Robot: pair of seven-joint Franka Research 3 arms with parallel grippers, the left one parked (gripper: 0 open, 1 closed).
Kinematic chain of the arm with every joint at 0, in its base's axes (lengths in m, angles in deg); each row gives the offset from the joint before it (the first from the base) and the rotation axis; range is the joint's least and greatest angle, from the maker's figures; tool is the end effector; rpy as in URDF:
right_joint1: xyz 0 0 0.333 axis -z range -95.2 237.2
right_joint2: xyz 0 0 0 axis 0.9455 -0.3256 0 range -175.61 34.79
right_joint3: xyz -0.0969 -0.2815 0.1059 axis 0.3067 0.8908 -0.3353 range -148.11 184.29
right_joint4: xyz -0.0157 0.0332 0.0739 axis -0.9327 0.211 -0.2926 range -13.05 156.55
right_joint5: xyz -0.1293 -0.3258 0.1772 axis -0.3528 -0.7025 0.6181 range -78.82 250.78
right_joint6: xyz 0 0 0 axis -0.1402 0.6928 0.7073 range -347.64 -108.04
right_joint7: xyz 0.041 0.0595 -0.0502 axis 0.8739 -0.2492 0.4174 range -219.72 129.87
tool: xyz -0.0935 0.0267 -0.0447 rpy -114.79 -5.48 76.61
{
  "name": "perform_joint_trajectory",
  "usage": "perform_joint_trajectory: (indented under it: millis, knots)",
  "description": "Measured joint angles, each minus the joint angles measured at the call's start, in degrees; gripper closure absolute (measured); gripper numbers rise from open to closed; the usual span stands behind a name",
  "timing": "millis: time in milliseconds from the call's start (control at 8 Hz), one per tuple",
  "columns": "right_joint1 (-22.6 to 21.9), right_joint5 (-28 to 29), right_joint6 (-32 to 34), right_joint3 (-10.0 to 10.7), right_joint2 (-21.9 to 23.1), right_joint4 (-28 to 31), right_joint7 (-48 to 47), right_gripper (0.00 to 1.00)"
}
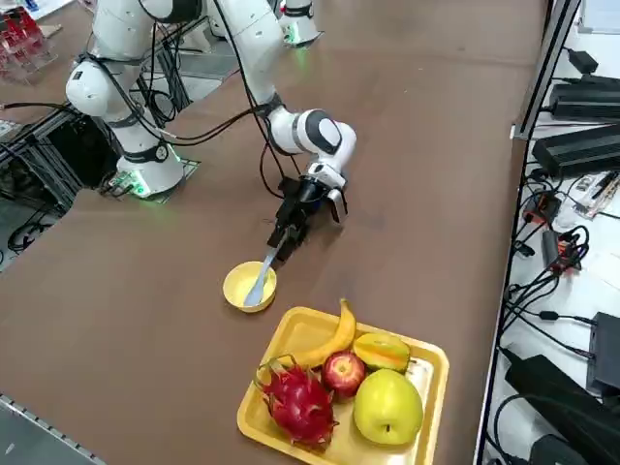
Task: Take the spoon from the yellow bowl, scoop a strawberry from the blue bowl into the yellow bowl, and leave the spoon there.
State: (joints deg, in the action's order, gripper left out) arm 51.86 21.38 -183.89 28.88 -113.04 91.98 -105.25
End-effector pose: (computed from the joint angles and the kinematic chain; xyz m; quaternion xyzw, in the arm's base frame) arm 0.5408 -0.0051 0.1032 0.7876 -0.0299 -0.0457 0.6138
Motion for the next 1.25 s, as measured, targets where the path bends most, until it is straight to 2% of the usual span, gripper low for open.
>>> perform_joint_trajectory:
  millis: [375, 500, 1250]
  knots:
    - [0.0, 0.0, 2.5, 0.0, -0.7, -0.1, 0.0, 0.16]
    - [0.0, -0.1, 2.8, 0.0, -0.9, -0.2, -0.2, 0.21]
    - [0.0, -0.3, 3.3, 0.3, -2.3, -1.6, -0.9, 0.27]
